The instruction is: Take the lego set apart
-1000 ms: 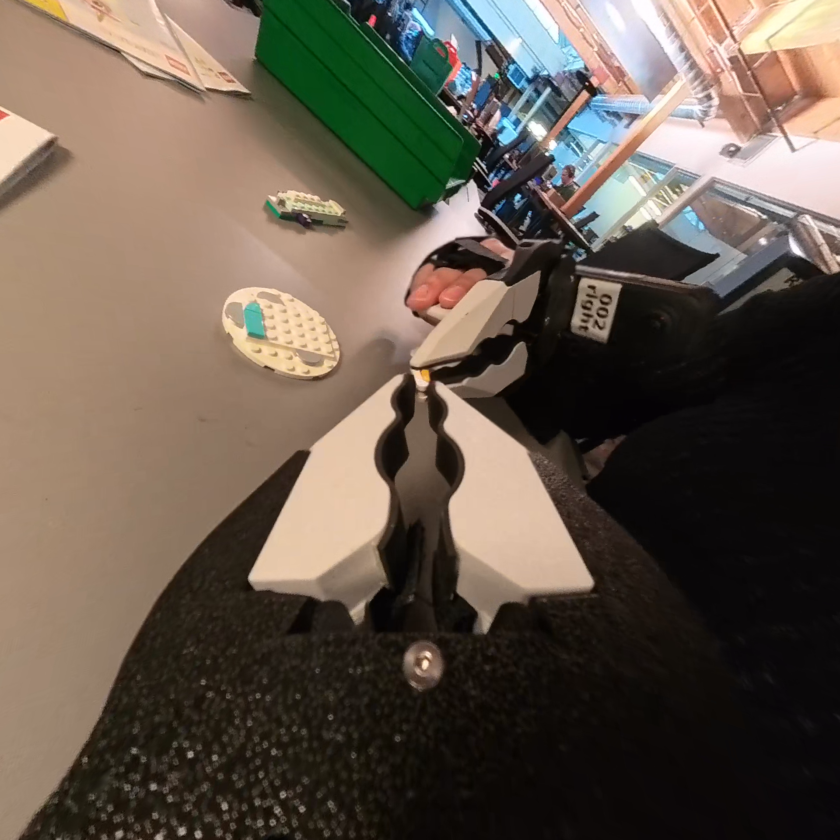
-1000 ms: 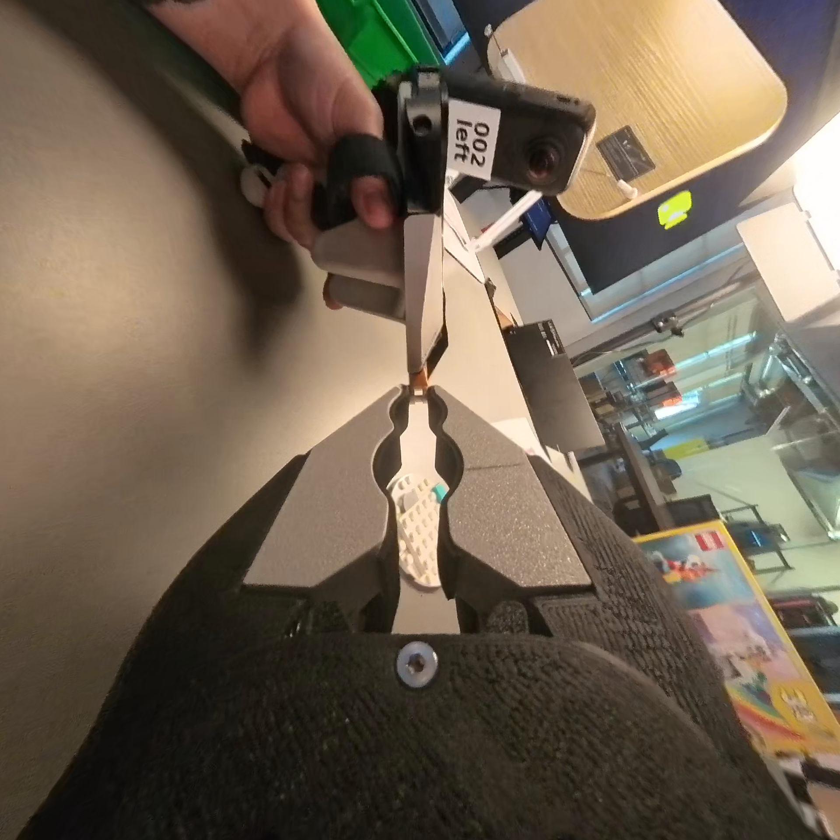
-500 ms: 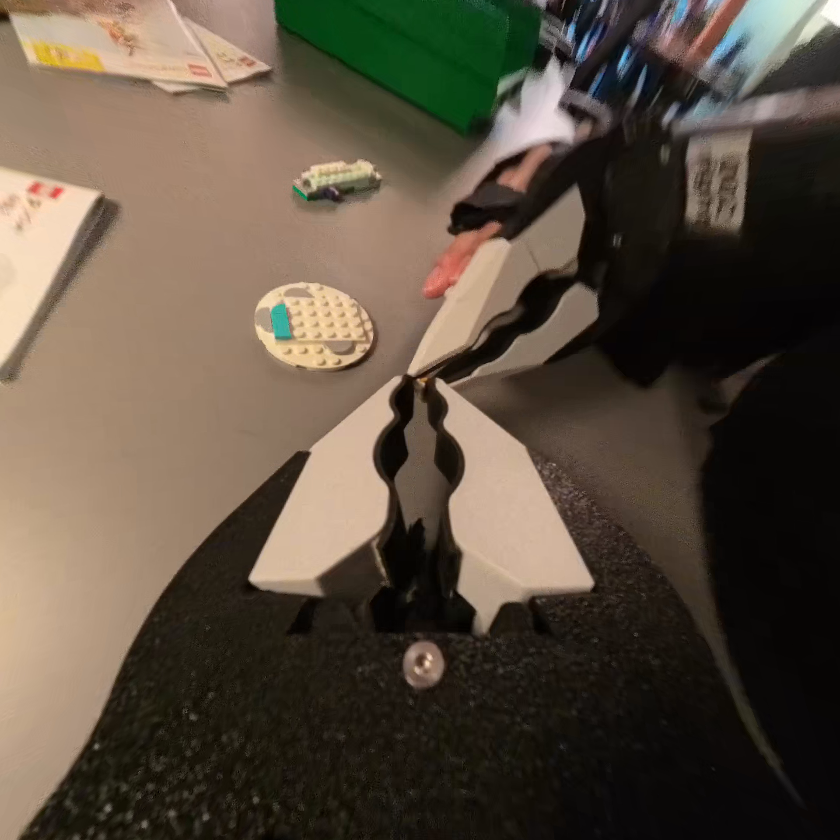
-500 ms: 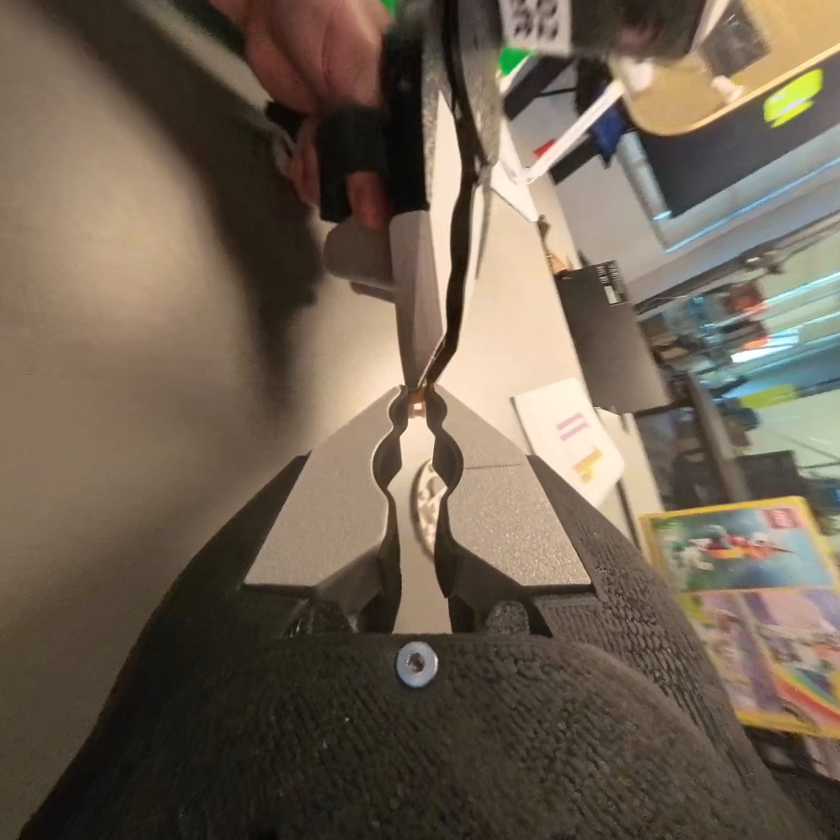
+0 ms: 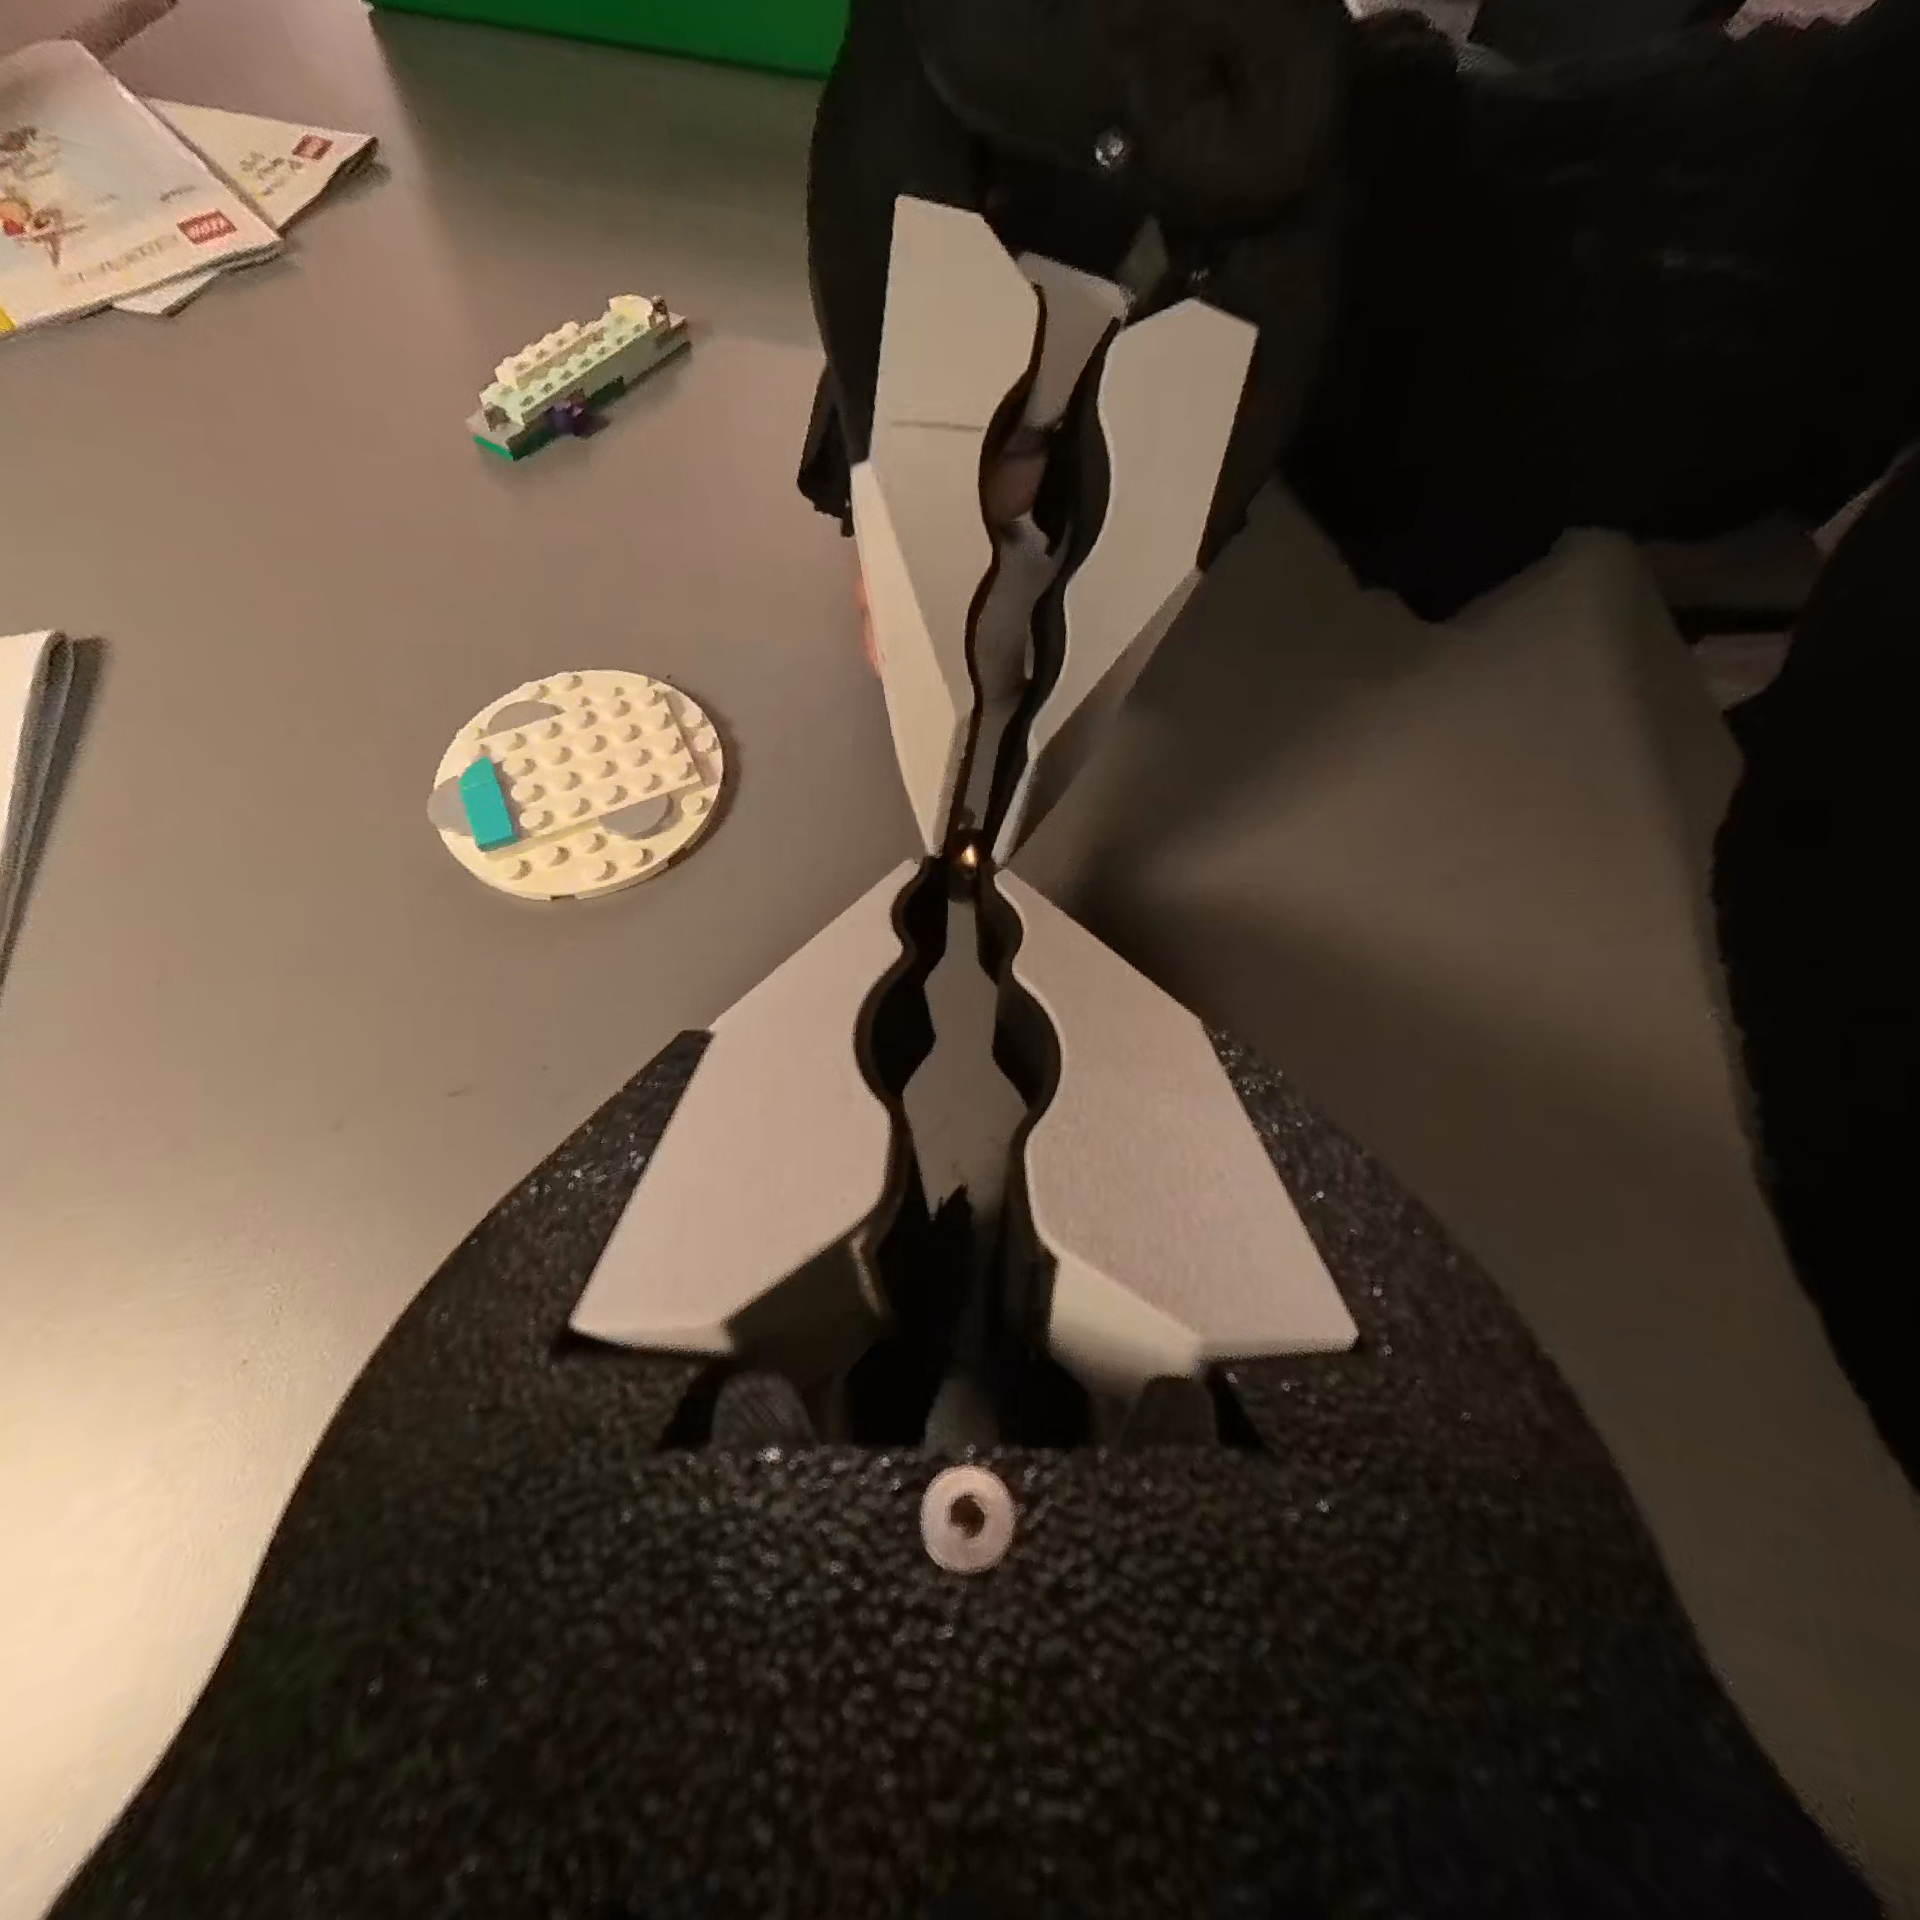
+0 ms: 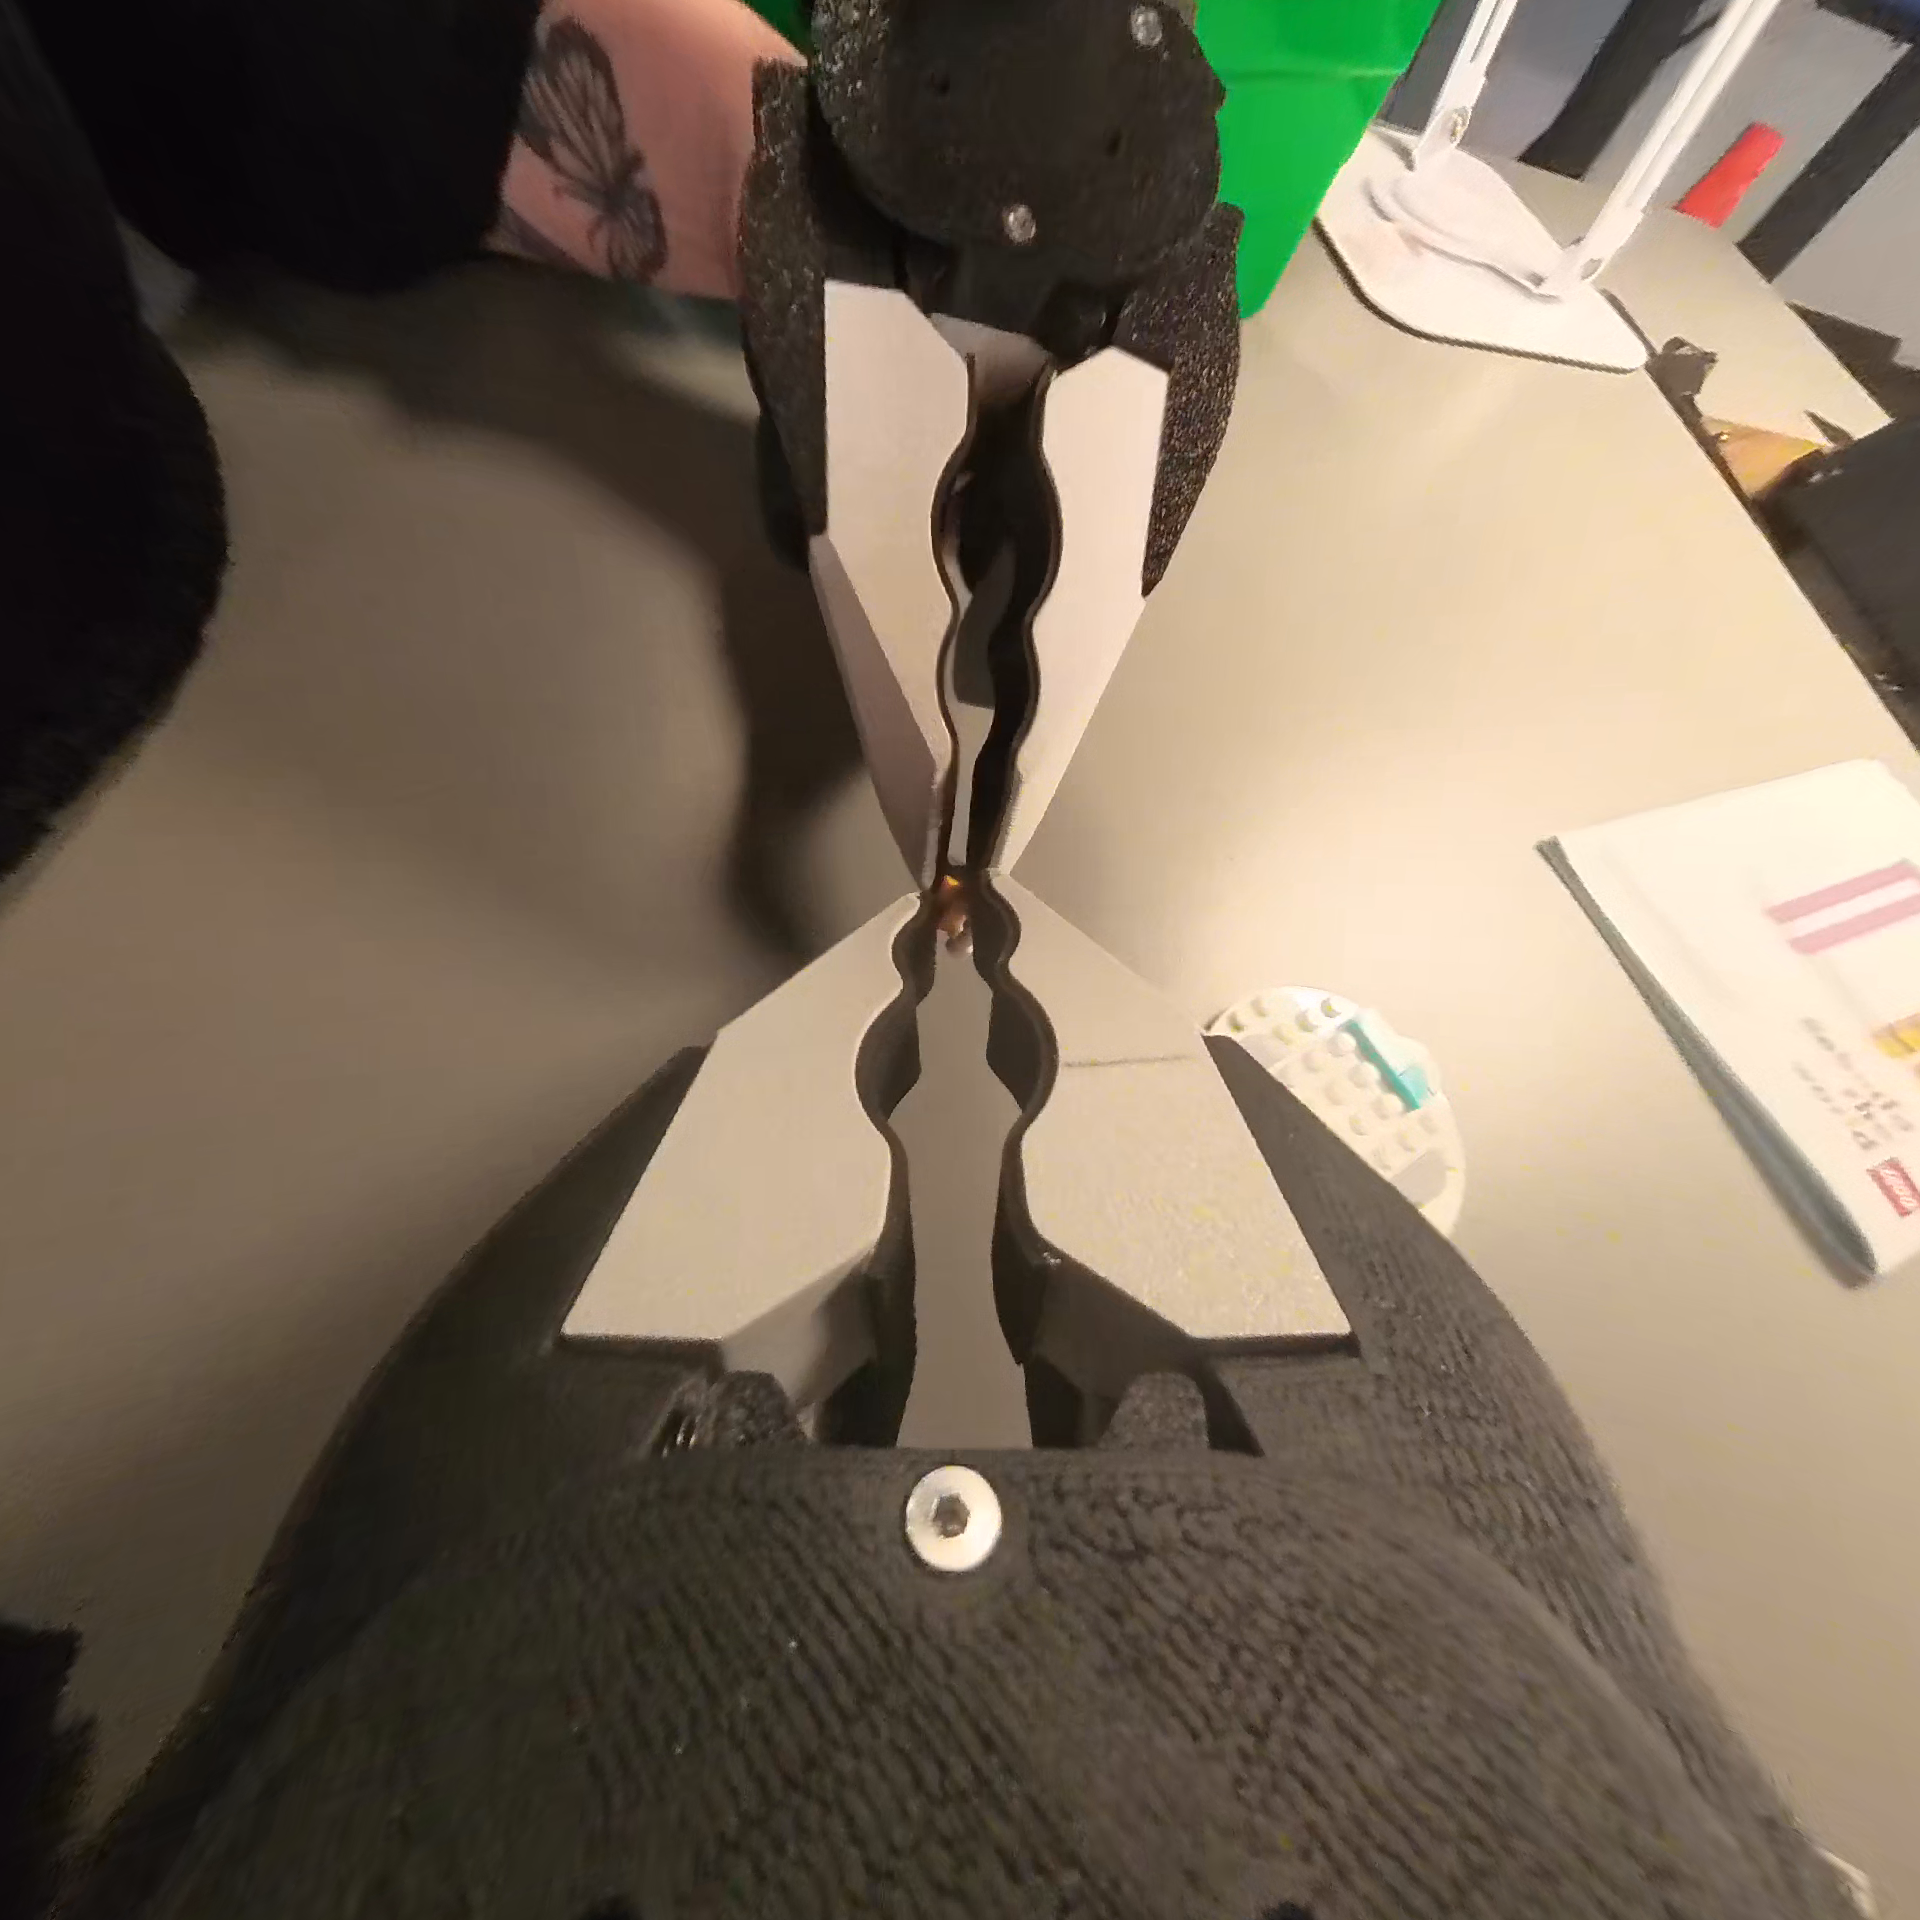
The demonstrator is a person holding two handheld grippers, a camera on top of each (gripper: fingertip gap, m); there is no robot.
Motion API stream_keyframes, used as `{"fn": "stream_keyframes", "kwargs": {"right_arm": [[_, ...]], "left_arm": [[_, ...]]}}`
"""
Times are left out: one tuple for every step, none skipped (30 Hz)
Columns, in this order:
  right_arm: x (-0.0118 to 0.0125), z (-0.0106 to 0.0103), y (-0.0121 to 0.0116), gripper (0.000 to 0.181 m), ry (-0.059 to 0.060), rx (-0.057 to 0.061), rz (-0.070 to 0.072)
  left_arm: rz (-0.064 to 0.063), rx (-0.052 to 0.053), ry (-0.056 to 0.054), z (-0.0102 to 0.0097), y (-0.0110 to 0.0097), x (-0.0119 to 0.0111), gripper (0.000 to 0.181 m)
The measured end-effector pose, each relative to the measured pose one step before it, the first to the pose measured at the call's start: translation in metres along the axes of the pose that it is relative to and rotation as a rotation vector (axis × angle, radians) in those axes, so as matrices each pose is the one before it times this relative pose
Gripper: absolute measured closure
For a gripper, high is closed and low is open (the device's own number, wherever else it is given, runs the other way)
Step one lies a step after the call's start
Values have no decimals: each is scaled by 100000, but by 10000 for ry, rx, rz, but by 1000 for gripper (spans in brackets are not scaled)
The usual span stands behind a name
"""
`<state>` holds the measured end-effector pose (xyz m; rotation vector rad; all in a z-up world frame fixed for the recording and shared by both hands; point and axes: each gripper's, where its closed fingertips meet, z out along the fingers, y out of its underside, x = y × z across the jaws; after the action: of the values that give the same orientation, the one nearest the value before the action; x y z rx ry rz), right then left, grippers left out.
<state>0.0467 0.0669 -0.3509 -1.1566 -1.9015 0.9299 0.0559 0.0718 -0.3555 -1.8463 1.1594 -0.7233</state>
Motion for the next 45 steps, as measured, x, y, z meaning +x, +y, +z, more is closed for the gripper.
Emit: {"fn": "stream_keyframes", "kwargs": {"right_arm": [[44,-86,-114,177,-7,93,67],[116,-65,-95,177,81,73,2],[204,-39,-86,177,142,65,-37],[241,-54,-130,177,172,96,-70],[286,-55,-184,177,220,146,-149],[195,-37,-233,177,157,160,-124],[64,-23,-267,177,60,174,-72],[-17,-32,-331,176,22,215,-71],[-84,-74,-391,176,-18,257,-76],[-126,-99,-494,176,-45,314,-47],[-109,-94,-544,176,-35,334,-19],[-29,-83,-533,176,14,305,-33],[40,-71,-469,176,77,242,-105],[94,-58,-355,176,137,171,-175],[168,-46,-210,176,180,76,-203],[256,-20,-73,176,250,-8,-250],[292,0,33,176,273,-69,-282],[254,25,111,176,258,-109,-295],[233,38,101,176,240,-90,-257],[177,26,40,176,189,-41,-184],[142,35,-22,176,145,-3,-103],[178,26,-17,176,154,-5,-74],[146,3,84,176,120,-57,-102],[195,2,236,176,153,-151,-158],[190,15,366,176,158,-229,-232],[89,15,318,176,104,-207,-276],[-11,28,188,176,56,-140,-259],[-94,41,63,176,23,-75,-249],[-139,46,-40,176,7,-32,-264],[-171,40,-64,176,-12,-14,-247],[-140,22,-100,176,-4,10,-218],[-56,-19,-132,176,20,45,-177],[-42,-44,-186,176,3,93,-108],[-109,-27,-156,176,-52,65,-74],[-176,-19,-55,176,-79,1,-133],[-231,-6,9,176,-86,-46,-210],[-234,37,55,176,-84,-93,-242],[-204,48,77,176,-52,-126,-261],[-236,52,63,176,-75,-124,-276],[-266,59,38,176,-95,-112,-247],[-225,56,62,176,-76,-130,-230],[-203,75,94,176,-62,-131,-234],[-176,65,96,176,-54,-114,-195],[-156,66,116,176,-45,-112,-160],[-119,74,161,176,-26,-120,-133]], "left_arm": [[50,88,-33,-39,-131,-18,177],[-25,84,-72,-38,-122,-118,177],[-141,110,-70,-58,-144,-188,177],[-252,168,-41,-102,-215,-199,177],[-388,239,5,-173,-305,-234,176],[-488,264,145,-207,-303,-115,176],[-537,239,294,-236,-255,55,176],[-533,231,361,-225,-237,148,176],[-431,222,421,-209,-229,292,177],[-292,239,438,-225,-266,387,177],[-236,266,435,-233,-298,416,177],[-282,288,398,-200,-343,347,177],[-351,288,361,-153,-338,262,177],[-395,259,308,-92,-310,183,177],[-392,232,201,-43,-266,50,177],[-316,228,73,-42,-280,-91,177],[-148,152,-65,-35,-221,-194,177],[14,79,-159,-18,-127,-228,177],[85,68,-207,-40,-98,-258,177],[61,66,-164,-27,-106,-195,175],[41,44,-104,-39,-84,-144,173],[104,2,-169,-36,-24,-218,169],[263,-73,-247,-17,43,-275,166],[430,-40,-296,-10,-76,-209,162],[657,-48,-529,-33,-101,-410,158],[789,-219,-518,-5,165,-305,158],[666,-314,-325,67,370,-76,161],[319,-216,-130,174,280,96,164],[-33,-43,163,184,64,381,166],[-281,59,354,158,-71,498,167],[-315,49,211,52,-39,158,167],[-108,30,189,-94,-32,133,169],[31,50,155,-127,-63,163,170],[27,-39,123,-76,47,160,171],[1,-109,90,-11,146,119,171],[24,-140,54,5,217,98,171],[64,-166,22,20,264,53,171],[81,-151,4,14,203,49,169],[101,-191,-23,24,271,14,169],[146,-201,-92,26,272,-62,171],[195,-192,-96,38,248,-39,172],[180,-185,-111,43,240,-51,173],[146,-177,-103,34,224,-63,173],[95,-174,-117,28,205,-89,175],[57,-178,-133,23,193,-144,176]]}}
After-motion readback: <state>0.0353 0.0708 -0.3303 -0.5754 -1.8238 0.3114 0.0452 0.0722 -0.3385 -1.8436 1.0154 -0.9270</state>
